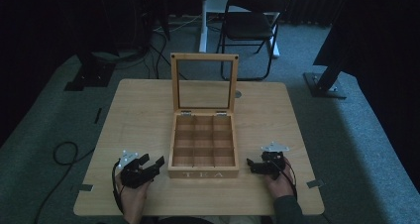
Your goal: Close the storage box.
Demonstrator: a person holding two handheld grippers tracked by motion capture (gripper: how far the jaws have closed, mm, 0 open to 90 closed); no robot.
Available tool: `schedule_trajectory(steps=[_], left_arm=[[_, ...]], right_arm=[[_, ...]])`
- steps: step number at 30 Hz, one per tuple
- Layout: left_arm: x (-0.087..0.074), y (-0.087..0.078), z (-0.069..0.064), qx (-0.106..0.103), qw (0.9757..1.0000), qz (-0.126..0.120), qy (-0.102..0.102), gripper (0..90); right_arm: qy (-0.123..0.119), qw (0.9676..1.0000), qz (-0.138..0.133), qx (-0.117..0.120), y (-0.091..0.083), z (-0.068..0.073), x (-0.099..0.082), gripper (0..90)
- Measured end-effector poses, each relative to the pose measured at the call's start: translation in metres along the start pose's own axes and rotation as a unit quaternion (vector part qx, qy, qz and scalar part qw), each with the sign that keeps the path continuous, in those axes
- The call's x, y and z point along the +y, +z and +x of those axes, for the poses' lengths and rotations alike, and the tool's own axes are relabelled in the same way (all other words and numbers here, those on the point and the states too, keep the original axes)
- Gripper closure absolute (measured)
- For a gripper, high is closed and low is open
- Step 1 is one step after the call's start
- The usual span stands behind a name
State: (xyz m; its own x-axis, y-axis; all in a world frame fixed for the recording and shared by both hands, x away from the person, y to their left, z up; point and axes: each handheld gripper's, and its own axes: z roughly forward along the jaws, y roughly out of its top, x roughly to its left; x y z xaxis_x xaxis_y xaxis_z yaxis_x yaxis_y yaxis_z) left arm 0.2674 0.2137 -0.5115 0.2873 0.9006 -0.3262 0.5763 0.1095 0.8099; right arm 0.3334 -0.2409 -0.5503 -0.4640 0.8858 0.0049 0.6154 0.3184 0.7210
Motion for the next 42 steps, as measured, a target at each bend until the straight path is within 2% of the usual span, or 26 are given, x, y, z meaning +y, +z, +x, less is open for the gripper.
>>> schedule_trajectory(steps=[8, 20, 33, 42], left_arm=[[-0.001, 0.000, 0.000, 0.001, 1.0000, 0.002, -0.001, 32.8], [0.004, 0.003, -0.008, -0.017, 0.9998, 0.006, 0.009, 36.4], [0.022, 0.008, -0.017, -0.018, 0.9991, -0.012, 0.037, 38.9], [0.032, 0.007, -0.017, -0.014, 0.9989, -0.021, 0.038, 41.1]], right_arm=[[0.000, 1.0000, 0.000, 0.000, 0.000, 0.000, 0.000, 11.3], [-0.006, 1.0000, 0.000, 0.006, 0.000, 0.002, -0.001, 11.3], [-0.005, 1.0000, -0.001, 0.006, 0.000, 0.002, -0.001, 11.3], [-0.005, 1.0000, 0.000, 0.006, 0.000, 0.002, -0.001, 11.4]])
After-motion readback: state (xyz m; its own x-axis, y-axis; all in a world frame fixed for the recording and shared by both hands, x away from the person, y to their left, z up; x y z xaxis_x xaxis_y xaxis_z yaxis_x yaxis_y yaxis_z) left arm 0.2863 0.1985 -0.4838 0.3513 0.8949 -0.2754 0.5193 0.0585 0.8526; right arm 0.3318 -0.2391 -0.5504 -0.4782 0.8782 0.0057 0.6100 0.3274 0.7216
